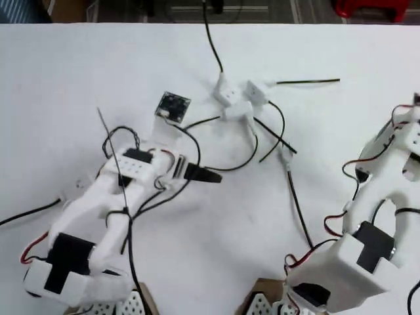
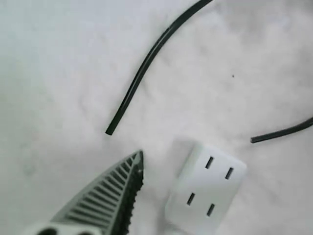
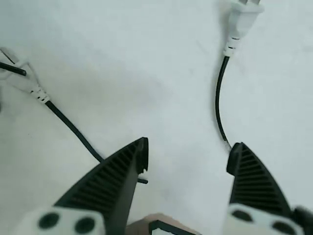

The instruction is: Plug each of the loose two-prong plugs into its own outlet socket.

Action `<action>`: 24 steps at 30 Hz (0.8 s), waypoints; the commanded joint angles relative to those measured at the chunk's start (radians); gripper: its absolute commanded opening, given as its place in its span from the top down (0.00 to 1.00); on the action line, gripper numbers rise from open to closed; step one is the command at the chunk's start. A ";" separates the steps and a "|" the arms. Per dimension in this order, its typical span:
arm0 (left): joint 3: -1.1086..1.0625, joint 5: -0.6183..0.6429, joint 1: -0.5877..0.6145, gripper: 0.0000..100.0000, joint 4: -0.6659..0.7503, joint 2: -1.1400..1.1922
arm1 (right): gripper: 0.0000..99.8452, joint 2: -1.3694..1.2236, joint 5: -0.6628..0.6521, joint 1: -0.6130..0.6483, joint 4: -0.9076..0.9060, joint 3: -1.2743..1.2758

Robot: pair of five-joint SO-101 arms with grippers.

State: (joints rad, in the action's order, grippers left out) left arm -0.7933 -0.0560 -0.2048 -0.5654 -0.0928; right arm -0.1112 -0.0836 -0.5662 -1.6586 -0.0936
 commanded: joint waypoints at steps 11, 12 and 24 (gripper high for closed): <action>0.005 0.005 0.010 0.42 0.020 -0.047 | 0.78 0.025 -0.149 -0.062 0.467 0.267; 0.005 0.005 0.008 0.42 0.020 -0.047 | 0.79 0.004 -0.173 -0.073 0.475 0.252; 0.005 0.003 0.004 0.42 0.021 -0.044 | 0.78 -0.387 -0.284 -0.177 0.472 -0.109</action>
State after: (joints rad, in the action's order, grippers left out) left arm -0.7933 -0.0560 -0.2048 -0.5623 -0.0928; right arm -0.4304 -0.3583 -0.7165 -1.1953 -0.0568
